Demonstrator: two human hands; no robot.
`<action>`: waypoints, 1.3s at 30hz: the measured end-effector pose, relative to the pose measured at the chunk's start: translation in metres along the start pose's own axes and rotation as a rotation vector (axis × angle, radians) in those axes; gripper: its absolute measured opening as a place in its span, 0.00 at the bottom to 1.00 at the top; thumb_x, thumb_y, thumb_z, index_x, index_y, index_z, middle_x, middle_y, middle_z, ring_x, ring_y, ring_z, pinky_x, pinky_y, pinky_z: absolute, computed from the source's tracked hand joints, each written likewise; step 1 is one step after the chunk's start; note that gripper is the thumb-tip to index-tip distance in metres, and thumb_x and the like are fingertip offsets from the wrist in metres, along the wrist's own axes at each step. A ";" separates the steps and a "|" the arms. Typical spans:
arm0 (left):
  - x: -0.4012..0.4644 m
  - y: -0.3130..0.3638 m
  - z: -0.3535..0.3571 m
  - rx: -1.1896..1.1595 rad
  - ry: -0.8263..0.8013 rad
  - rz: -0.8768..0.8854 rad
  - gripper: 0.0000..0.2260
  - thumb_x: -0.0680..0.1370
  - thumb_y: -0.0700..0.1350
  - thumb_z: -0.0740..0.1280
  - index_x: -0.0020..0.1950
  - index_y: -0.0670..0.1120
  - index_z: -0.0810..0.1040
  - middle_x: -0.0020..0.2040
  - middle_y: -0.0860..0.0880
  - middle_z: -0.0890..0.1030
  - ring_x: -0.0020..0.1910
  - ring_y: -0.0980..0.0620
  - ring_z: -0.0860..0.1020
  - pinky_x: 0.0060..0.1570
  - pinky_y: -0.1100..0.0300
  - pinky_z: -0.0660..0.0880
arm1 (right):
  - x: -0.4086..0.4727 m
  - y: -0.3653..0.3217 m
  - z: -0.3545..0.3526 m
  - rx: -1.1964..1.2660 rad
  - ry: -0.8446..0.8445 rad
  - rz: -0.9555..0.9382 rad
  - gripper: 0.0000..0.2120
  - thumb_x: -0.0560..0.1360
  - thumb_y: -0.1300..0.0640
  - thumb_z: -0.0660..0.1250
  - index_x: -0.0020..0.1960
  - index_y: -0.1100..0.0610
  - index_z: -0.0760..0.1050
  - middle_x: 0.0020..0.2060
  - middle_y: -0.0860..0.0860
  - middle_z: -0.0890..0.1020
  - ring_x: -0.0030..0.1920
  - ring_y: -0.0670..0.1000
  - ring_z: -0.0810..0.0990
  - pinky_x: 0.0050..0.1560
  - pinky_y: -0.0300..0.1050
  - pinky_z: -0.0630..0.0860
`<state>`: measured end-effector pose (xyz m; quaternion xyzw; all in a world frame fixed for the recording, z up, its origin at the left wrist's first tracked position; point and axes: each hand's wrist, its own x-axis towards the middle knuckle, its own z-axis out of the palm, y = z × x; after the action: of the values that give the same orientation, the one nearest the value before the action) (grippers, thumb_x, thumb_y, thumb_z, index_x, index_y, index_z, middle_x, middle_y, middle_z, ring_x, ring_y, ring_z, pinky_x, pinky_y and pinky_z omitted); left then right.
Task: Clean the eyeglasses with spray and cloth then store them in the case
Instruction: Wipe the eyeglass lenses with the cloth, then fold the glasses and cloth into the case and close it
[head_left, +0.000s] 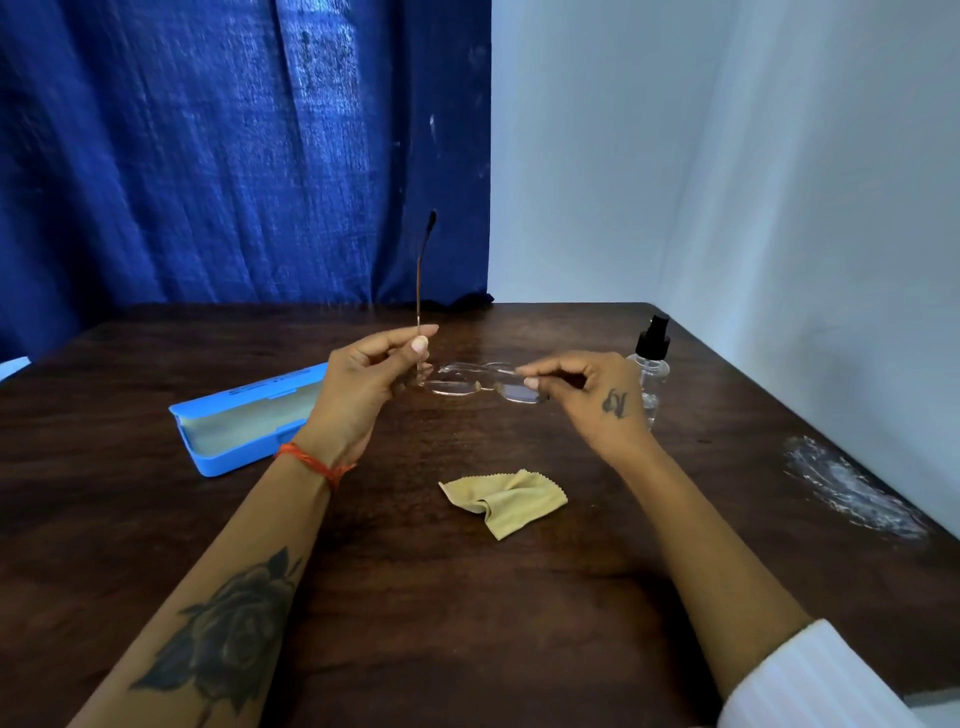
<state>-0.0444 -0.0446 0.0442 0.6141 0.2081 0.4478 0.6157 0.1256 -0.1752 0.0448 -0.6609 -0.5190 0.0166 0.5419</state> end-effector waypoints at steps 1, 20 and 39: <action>0.000 0.002 -0.002 0.047 -0.021 0.020 0.08 0.74 0.41 0.67 0.50 0.48 0.81 0.36 0.58 0.83 0.40 0.60 0.79 0.48 0.65 0.77 | 0.000 0.001 -0.001 -0.031 -0.031 -0.011 0.07 0.70 0.65 0.72 0.46 0.56 0.83 0.39 0.45 0.83 0.37 0.37 0.80 0.46 0.34 0.77; -0.005 -0.019 0.006 1.192 -0.236 0.727 0.10 0.72 0.44 0.63 0.43 0.46 0.84 0.35 0.47 0.83 0.34 0.45 0.79 0.40 0.56 0.74 | 0.001 0.010 -0.018 -0.150 -0.411 0.089 0.11 0.69 0.51 0.73 0.49 0.53 0.84 0.34 0.46 0.82 0.31 0.38 0.74 0.35 0.31 0.67; -0.019 -0.043 0.015 1.370 -0.336 0.789 0.07 0.66 0.33 0.69 0.42 0.41 0.81 0.36 0.44 0.80 0.32 0.45 0.76 0.29 0.55 0.75 | -0.020 0.022 0.016 -1.069 -0.174 -0.515 0.11 0.49 0.60 0.78 0.27 0.55 0.77 0.23 0.50 0.76 0.25 0.53 0.76 0.29 0.39 0.69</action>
<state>-0.0294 -0.0620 0.0008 0.9424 0.1087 0.3067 -0.0776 0.1223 -0.1752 0.0112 -0.6911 -0.6414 -0.3244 0.0763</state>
